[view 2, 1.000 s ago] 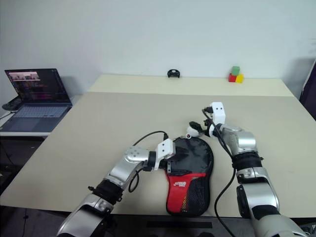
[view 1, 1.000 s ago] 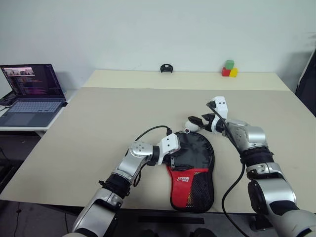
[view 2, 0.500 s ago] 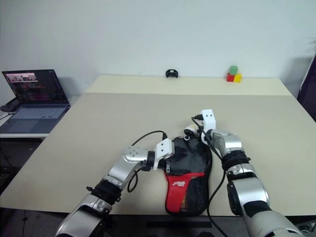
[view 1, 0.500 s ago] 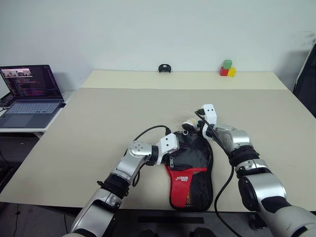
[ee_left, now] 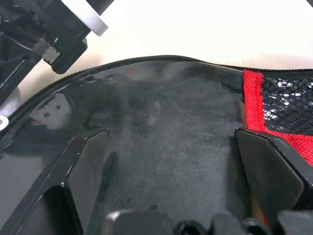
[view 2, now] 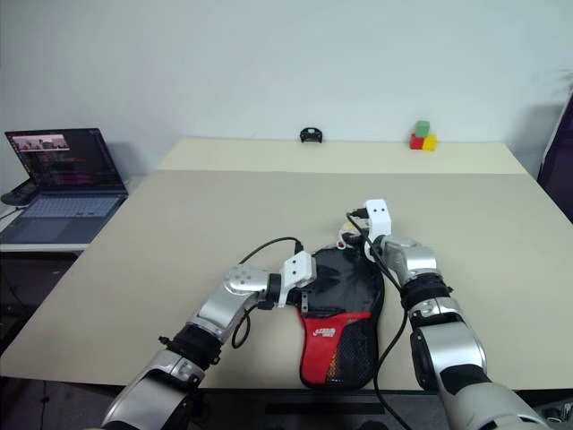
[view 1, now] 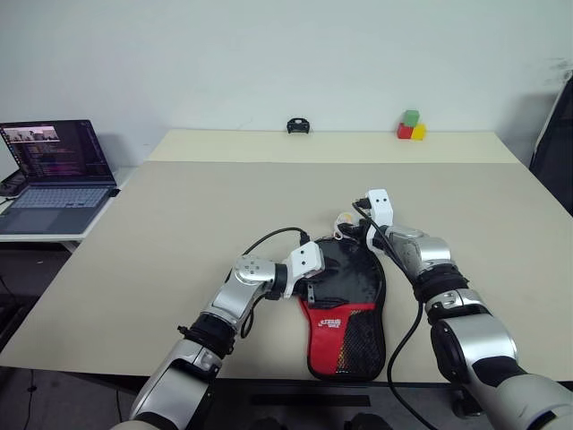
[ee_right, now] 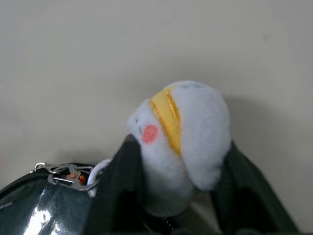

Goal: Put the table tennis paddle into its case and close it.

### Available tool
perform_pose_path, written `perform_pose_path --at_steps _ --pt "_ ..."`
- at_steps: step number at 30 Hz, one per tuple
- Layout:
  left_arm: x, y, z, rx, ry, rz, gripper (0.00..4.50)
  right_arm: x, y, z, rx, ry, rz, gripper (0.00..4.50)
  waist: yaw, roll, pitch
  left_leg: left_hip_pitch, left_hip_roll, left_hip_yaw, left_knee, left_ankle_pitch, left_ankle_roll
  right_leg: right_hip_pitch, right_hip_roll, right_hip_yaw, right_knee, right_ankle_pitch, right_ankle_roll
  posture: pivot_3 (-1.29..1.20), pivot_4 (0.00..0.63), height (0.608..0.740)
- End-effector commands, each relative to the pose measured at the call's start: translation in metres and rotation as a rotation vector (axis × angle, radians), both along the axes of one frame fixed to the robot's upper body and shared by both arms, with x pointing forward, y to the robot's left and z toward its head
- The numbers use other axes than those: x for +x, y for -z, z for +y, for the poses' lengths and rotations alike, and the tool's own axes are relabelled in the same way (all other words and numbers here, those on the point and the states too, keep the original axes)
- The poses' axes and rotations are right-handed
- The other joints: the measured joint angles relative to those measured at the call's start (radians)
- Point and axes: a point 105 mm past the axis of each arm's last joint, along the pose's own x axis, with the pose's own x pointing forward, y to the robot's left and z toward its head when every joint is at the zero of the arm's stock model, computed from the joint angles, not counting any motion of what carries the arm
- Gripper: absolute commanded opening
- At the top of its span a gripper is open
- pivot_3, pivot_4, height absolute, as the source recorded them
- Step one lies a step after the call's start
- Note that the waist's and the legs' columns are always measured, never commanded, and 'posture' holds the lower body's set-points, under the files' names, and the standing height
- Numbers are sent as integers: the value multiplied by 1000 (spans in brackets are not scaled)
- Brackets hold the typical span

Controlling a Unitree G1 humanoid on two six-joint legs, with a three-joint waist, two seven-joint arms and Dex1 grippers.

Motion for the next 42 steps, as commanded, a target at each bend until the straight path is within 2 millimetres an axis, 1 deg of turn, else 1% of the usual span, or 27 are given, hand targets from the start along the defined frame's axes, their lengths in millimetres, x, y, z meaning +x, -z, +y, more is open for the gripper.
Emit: perform_pose_path --at_steps 1,3,5,10,16,21,24,26,30,35,39,42 --pt "-10 41 10 125 -7 97 4500 8 -22 -1 20 28 -72 667 0 0 0 1 0 0 0 0 0 1 0 0 0 0 0 0 150 740" --pt "-12 46 11 127 -15 114 4500 10 -23 -2 21 44 -79 463 0 0 -1 2 0 0 0 0 1 2 0 0 0 0 0 0 150 740" --pt "-14 50 12 130 -17 126 4500 11 -24 -5 15 63 -96 393 0 0 -2 2 0 0 0 -1 1 2 0 0 0 0 0 0 150 740" --pt "-19 60 14 140 -22 151 4500 15 -28 -10 2 91 -133 384 1 0 -5 2 0 0 0 -1 1 2 0 0 0 0 0 0 150 740" --pt "-21 63 14 138 -28 162 4500 17 -31 -17 -2 117 -146 384 1 0 -8 3 0 0 0 -1 1 3 0 0 0 0 0 0 150 740" --pt "-22 65 14 137 -32 168 4500 18 -29 -25 -9 144 -148 384 1 0 -8 4 0 0 0 -1 1 4 0 0 -1 0 0 0 150 740" --pt "-18 64 14 140 -48 162 4500 17 -27 -30 -7 161 -142 384 2 0 -8 4 0 0 0 -1 1 4 0 0 -1 0 0 0 150 740" --pt "-12 64 15 153 -72 147 4500 17 -25 -32 -5 168 -136 384 4 0 -8 4 0 0 0 -1 1 5 0 0 -1 0 0 0 150 740" --pt "-7 65 17 166 -79 141 4500 17 -23 -34 -5 189 -130 383 6 0 -8 9 0 0 0 -1 2 11 0 0 -1 0 0 0 150 740" --pt "-13 72 16 176 -68 158 4500 17 -21 -55 -26 285 -124 367 6 0 -8 19 0 0 -2 -1 2 20 0 0 -1 1 0 0 150 740" --pt "-13 75 15 179 -68 163 4500 12 -19 -73 -51 325 -113 366 7 0 -8 19 0 -1 -2 -1 2 20 0 0 -2 1 0 0 150 740" --pt "-10 75 15 185 -79 160 4500 4 -20 -88 -60 353 -107 366 12 0 -8 18 0 -1 -2 -1 2 21 -1 -1 -2 1 0 0 150 740"
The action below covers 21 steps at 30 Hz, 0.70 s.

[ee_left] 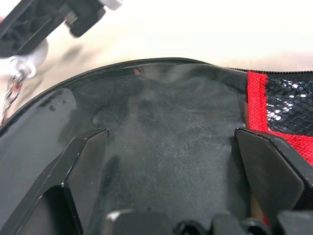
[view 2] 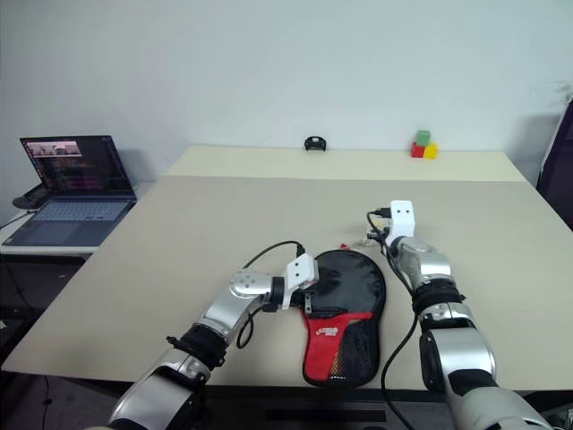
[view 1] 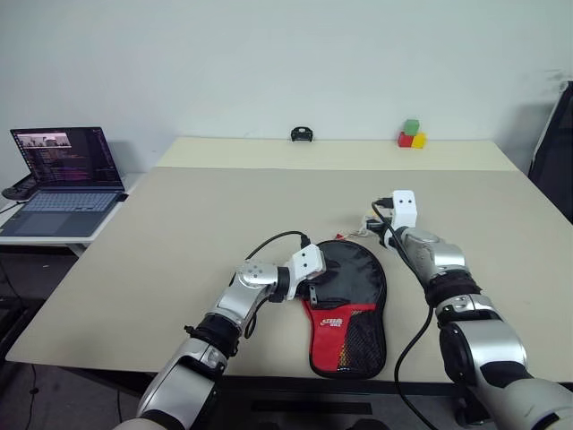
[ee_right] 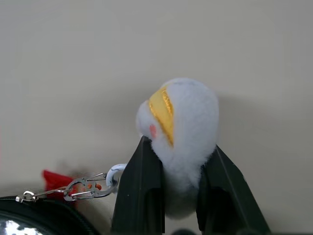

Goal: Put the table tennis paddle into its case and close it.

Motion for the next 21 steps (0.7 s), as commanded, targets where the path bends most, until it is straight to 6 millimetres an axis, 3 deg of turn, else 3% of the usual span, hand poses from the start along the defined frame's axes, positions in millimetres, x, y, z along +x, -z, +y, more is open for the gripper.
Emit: perform_pose_path --at_steps 1,10,21 --pt "-12 60 18 203 -44 139 4500 -5 -23 -29 -12 73 -59 366 5 0 0 0 0 0 0 0 0 0 0 0 0 0 0 0 150 740" --pt "2 58 18 231 -77 94 4500 -34 -25 -44 -39 85 -34 366 21 0 0 2 0 -3 1 1 2 4 0 -2 -1 1 2 0 150 740" --pt "-1 63 12 231 -49 109 4500 -101 -14 -62 -76 30 90 366 31 1 -2 1 0 -9 0 3 5 9 0 -10 -15 3 7 0 150 740"
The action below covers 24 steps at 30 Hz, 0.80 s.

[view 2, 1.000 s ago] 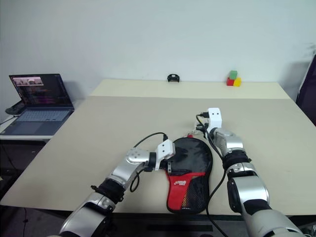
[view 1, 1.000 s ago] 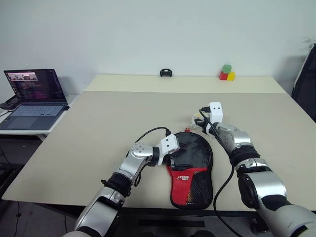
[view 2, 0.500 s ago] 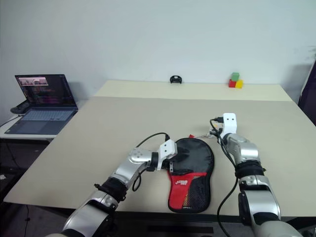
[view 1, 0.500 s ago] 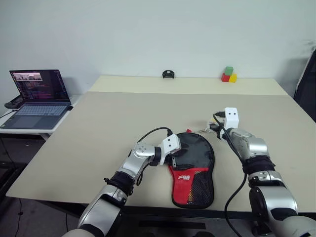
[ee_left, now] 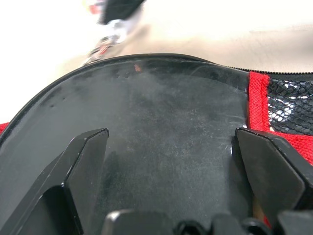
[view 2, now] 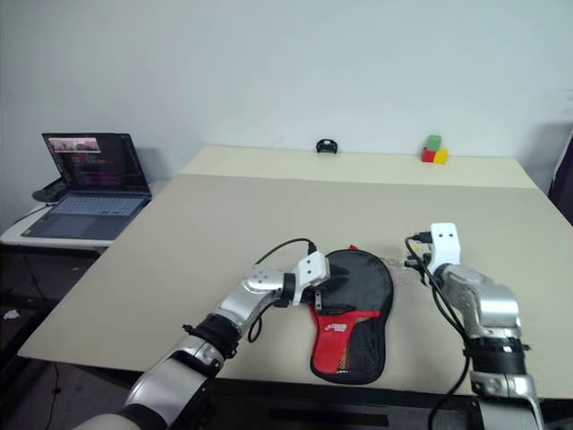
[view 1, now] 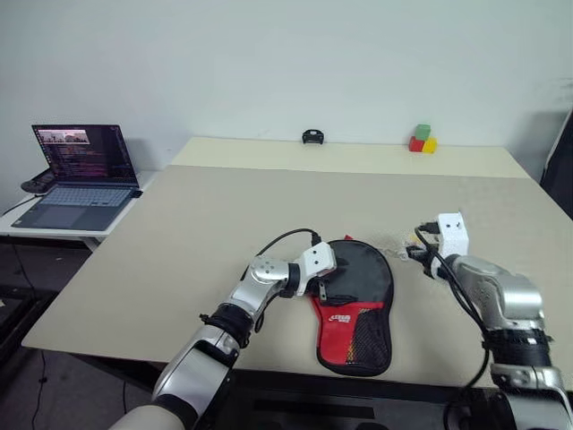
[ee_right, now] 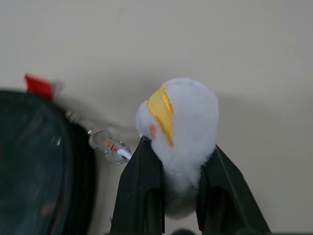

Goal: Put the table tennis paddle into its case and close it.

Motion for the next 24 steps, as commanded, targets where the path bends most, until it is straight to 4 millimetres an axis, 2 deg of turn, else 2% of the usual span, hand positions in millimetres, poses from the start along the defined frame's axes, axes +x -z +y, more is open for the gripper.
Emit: perform_pose_path --at_steps 1,9,12,16,24 --pt "-12 62 28 214 -70 129 4500 -16 -18 -5 7 -16 -21 366 0 0 -1 0 0 -1 0 0 0 0 0 -1 -2 0 0 0 150 740" --pt "-14 64 28 214 -61 134 4500 -62 -9 3 107 -121 113 365 5 0 -1 -3 0 -6 -2 0 0 0 -1 -7 -7 0 1 0 150 740" --pt "-15 64 28 214 -58 137 4500 -91 -4 16 148 -248 184 364 9 0 -1 -3 0 -6 -2 0 0 0 -1 -7 -8 0 1 0 150 740" --pt "-16 65 27 215 -51 139 4500 -119 2 18 161 -330 252 357 8 -2 0 -3 0 -6 -3 0 0 0 -1 -8 -10 0 1 0 150 740" --pt "-17 65 22 216 -38 138 4500 -160 12 22 183 -480 362 357 12 -4 1 -5 1 -7 -5 0 0 2 -1 -10 -18 1 3 0 150 740"
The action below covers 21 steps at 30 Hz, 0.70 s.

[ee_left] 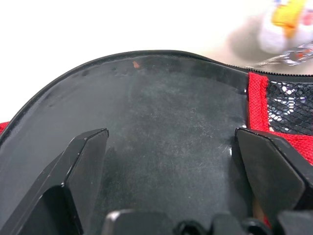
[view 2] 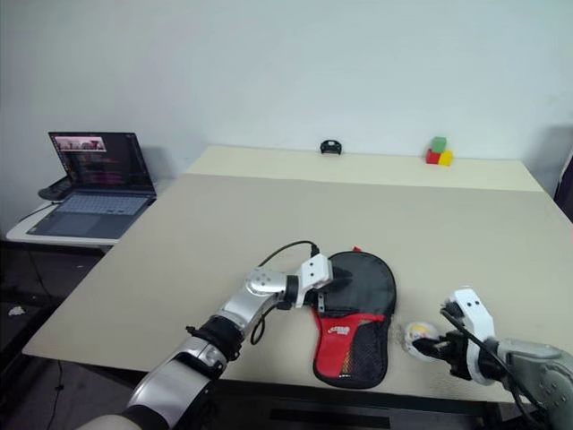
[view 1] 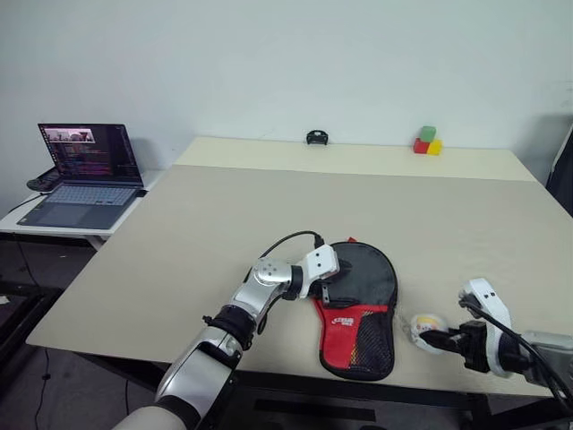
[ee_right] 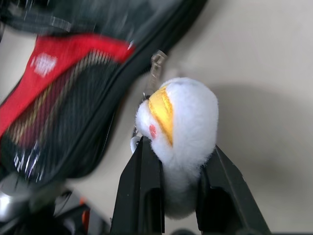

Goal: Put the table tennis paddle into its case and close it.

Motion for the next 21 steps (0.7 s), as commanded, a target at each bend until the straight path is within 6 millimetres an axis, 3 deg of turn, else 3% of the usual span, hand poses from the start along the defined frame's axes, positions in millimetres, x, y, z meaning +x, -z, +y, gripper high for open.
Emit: perform_pose_path --at_steps 1,11,17,21 --pt "-13 63 28 228 -54 134 4500 -20 -5 13 43 -122 19 357 4 0 0 0 0 0 0 0 0 0 0 0 -1 0 0 0 150 740" --pt "-14 62 23 223 -42 132 4500 -65 0 40 136 -298 108 357 6 -1 0 -3 0 -2 0 -1 -1 0 0 -1 -3 0 2 0 150 740" --pt "-15 61 20 221 -38 130 4500 -76 1 69 218 -392 113 357 7 -2 1 -4 0 -2 0 -1 -1 -1 -1 -1 -4 0 2 0 150 740" --pt "-15 61 19 220 -36 128 4500 -77 2 74 229 -406 117 357 7 -2 0 -6 0 -3 0 -1 -1 -2 -1 -1 -4 0 2 0 150 740"
